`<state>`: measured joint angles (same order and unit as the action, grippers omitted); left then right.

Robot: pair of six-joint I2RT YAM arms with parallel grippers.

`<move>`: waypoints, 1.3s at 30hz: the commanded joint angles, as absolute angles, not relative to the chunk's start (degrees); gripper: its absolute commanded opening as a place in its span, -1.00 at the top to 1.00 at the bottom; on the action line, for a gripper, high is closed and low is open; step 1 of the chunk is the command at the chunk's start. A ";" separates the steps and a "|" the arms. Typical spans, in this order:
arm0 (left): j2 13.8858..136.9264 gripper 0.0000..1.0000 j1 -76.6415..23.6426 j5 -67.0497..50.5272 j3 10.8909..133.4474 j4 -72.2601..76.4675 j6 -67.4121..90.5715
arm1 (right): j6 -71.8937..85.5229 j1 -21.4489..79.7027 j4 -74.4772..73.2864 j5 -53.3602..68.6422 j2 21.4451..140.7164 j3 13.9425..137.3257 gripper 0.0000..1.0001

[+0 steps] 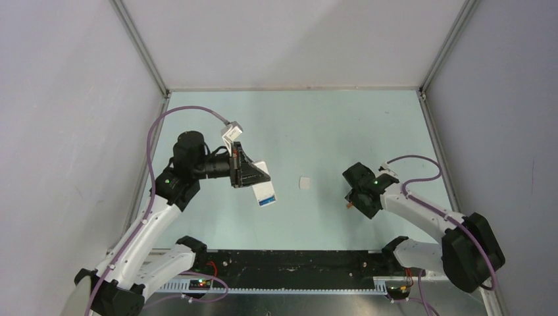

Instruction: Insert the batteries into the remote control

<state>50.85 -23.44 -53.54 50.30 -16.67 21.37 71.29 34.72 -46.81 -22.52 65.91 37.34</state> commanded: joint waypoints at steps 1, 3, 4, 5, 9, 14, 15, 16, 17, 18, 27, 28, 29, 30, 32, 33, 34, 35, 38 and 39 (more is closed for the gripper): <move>50.03 1.00 -23.34 -52.09 50.65 -14.40 20.00 | 69.08 31.73 -39.09 -21.45 70.09 37.18 -0.18; 50.01 1.00 -23.36 -51.86 50.72 -14.37 19.99 | 68.53 31.51 -37.68 -20.63 71.97 37.18 -0.11; 50.01 1.00 -23.31 -51.73 50.76 -14.38 20.00 | 68.40 31.48 -37.34 -20.34 72.94 37.18 -0.07; 50.03 1.00 -23.34 -51.61 50.79 -14.35 19.98 | 68.30 31.43 -36.85 -20.23 73.39 37.18 -0.04; 50.07 1.00 -23.34 -51.35 50.69 -14.36 19.84 | 66.21 31.30 -35.85 -20.21 74.85 37.18 0.12; 50.47 1.00 -23.35 -50.92 50.86 -14.33 19.52 | 61.08 30.87 -35.52 -18.88 78.34 38.40 0.35; 50.45 1.00 -23.37 -50.61 50.83 -14.37 19.51 | 59.41 30.86 -35.58 -18.39 79.77 38.67 0.38; 50.45 1.00 -23.33 -50.40 50.85 -14.39 19.47 | 58.67 30.85 -35.77 -18.25 80.49 39.44 0.39; 50.45 1.00 -23.31 -50.13 50.83 -14.36 19.43 | 57.05 30.85 -35.81 -17.90 81.93 39.80 0.42; 50.45 1.00 -23.32 -50.07 50.76 -14.35 19.43 | 56.08 30.96 -35.85 -17.74 82.54 40.56 0.45; 48.67 1.00 -23.27 -48.12 51.21 -14.36 19.92 | 31.18 40.87 -29.69 -16.48 83.63 46.97 0.80; 48.25 1.00 -23.24 -47.97 51.50 -14.39 19.98 | 29.56 41.57 -28.78 -15.89 83.61 47.51 0.81; 48.03 1.00 -23.26 -47.61 51.63 -14.41 20.16 | 26.68 42.87 -28.06 -14.50 83.35 47.67 0.81; 47.65 1.00 -23.23 -47.23 51.95 -14.37 20.27 | 23.96 43.41 -26.88 -13.01 83.28 47.74 0.80; 46.86 1.00 -23.21 -46.37 52.49 -14.36 20.53 | 19.82 45.04 -25.72 -11.34 83.36 48.06 0.79; 46.32 1.00 -23.16 -46.17 52.89 -14.39 20.59 | 18.52 46.22 -25.48 -10.99 83.47 48.44 0.79; 45.92 1.00 -23.14 -45.78 53.08 -14.41 20.68 | 15.88 47.48 -25.44 -10.66 83.75 48.61 0.78; 45.36 1.00 -23.12 -45.52 53.55 -14.41 20.76 | 14.62 48.04 -25.45 -10.56 83.98 49.00 0.78; 44.14 1.00 -23.14 -44.18 54.52 -14.39 21.06 | 10.64 49.84 -26.13 -10.53 86.05 50.16 0.76; 43.64 1.00 -23.13 -43.48 55.07 -14.40 21.21 | 10.55 49.97 -26.68 -10.76 86.58 50.88 0.77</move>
